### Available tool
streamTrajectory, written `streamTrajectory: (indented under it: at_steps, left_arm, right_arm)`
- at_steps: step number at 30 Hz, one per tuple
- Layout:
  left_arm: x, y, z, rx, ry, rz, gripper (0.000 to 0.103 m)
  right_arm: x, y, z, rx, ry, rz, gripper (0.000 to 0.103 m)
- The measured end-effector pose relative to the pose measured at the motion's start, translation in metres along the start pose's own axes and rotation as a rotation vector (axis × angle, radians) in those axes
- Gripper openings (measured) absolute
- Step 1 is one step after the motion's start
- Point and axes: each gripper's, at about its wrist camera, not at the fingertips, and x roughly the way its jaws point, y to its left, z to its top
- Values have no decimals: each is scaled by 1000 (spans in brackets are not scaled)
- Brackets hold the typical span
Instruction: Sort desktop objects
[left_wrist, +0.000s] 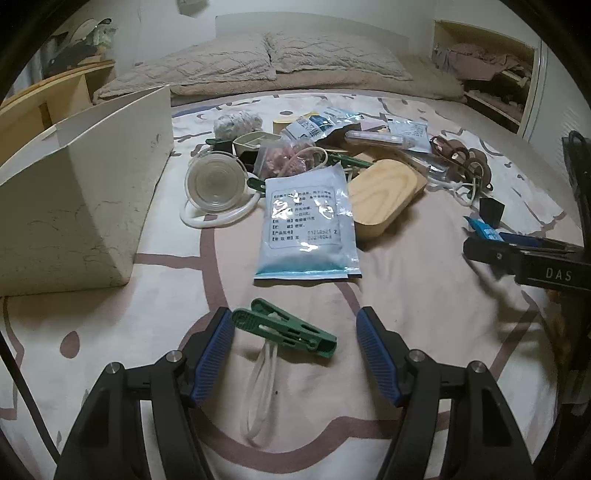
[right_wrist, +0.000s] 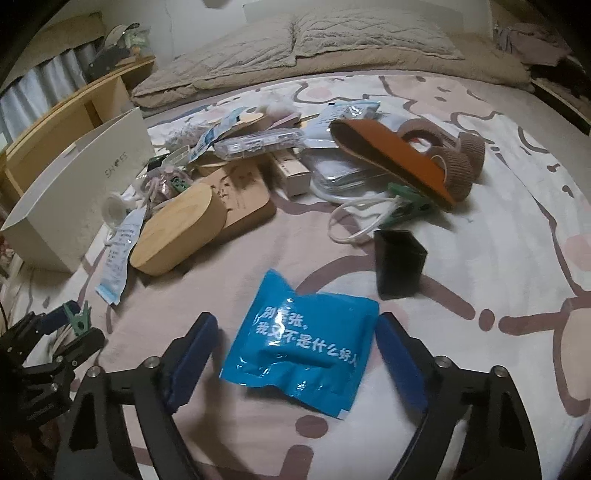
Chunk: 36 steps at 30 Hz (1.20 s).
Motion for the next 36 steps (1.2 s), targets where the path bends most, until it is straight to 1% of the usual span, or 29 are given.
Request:
streamTrajectory:
  at_steps: [2, 3, 8, 11, 12, 13, 15, 16, 23, 33, 36]
  left_arm:
    - [0, 1, 0, -6, -2, -7, 68]
    - [-1, 1, 0, -8, -2, -9, 64]
    - [-1, 2, 0, -7, 4, -8, 60]
    - [0, 0, -1, 4, 10, -1, 53]
    - [0, 0, -1, 6, 10, -5, 49]
    - [0, -1, -1, 8, 11, -11, 43]
    - [-1, -1, -1, 8, 11, -19, 37]
    - [-1, -1, -1, 6, 12, -23, 36]
    - [-5, 5, 1, -33, 2, -45, 35]
    - [-19, 6, 4, -37, -38, -34, 35]
    - [-24, 7, 5, -48, -44, -48, 35]
  right_arm:
    - [-1, -2, 0, 0, -6, -8, 79]
    - [-2, -3, 0, 0, -9, -11, 75]
    - [-4, -5, -2, -10, -21, -17, 67]
    - [-4, -4, -4, -26, -28, -25, 65]
    - [-4, -4, -4, -28, -30, -25, 64]
    - [-5, -4, -5, -29, -31, -24, 64]
    - [-6, -5, -5, -26, -36, -21, 62]
    - [-6, -5, -5, -24, -37, -18, 61]
    - [-9, -7, -6, -19, -43, -2, 59]
    - [-18, -6, -6, -6, -51, 37, 59]
    - [-24, -3, -5, -9, -59, 53, 59]
